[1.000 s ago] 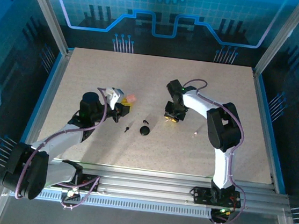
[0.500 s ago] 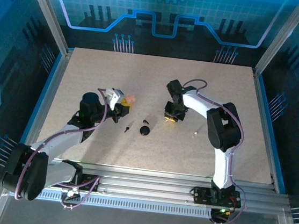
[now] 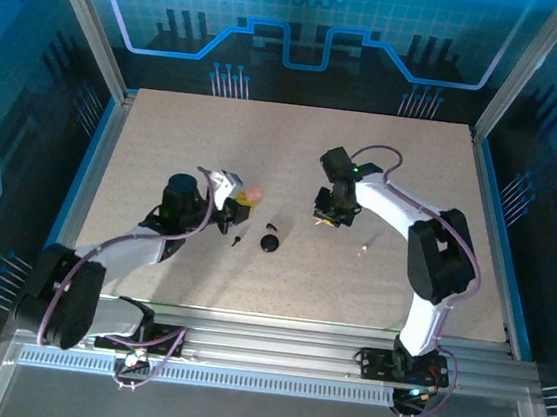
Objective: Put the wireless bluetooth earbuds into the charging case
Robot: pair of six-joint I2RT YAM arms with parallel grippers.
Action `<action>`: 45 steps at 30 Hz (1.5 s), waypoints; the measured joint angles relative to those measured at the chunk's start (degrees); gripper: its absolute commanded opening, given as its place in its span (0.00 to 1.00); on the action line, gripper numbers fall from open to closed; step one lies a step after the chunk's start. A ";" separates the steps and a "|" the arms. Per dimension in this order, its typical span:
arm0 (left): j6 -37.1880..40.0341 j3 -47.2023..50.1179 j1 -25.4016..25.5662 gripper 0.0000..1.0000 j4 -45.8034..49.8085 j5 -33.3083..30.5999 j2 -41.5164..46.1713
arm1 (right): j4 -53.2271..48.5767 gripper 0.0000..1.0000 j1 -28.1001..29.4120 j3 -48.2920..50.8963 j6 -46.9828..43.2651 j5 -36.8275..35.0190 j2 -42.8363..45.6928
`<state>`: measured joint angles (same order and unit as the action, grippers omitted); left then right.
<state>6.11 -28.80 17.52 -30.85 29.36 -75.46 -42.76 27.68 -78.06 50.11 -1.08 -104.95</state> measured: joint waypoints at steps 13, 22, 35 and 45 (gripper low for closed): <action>0.11 -5.70 5.66 0.11 -9.49 0.92 -13.79 | 4.37 0.22 0.00 5.53 -7.89 0.28 12.20; 4.72 -5.99 7.69 0.11 -13.40 3.28 -18.53 | 14.80 0.22 -0.37 13.25 -18.67 4.61 16.65; 13.16 -6.45 9.84 0.11 -15.47 1.86 -20.74 | 27.41 0.22 -0.48 23.08 -28.83 9.62 25.99; 15.32 -6.43 11.02 0.11 -20.15 -0.72 -21.24 | 33.24 0.22 0.79 25.73 -33.88 10.03 30.21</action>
<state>21.43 -35.22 28.53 -51.00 28.64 -96.71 -9.52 28.47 -52.34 16.23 8.95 -74.74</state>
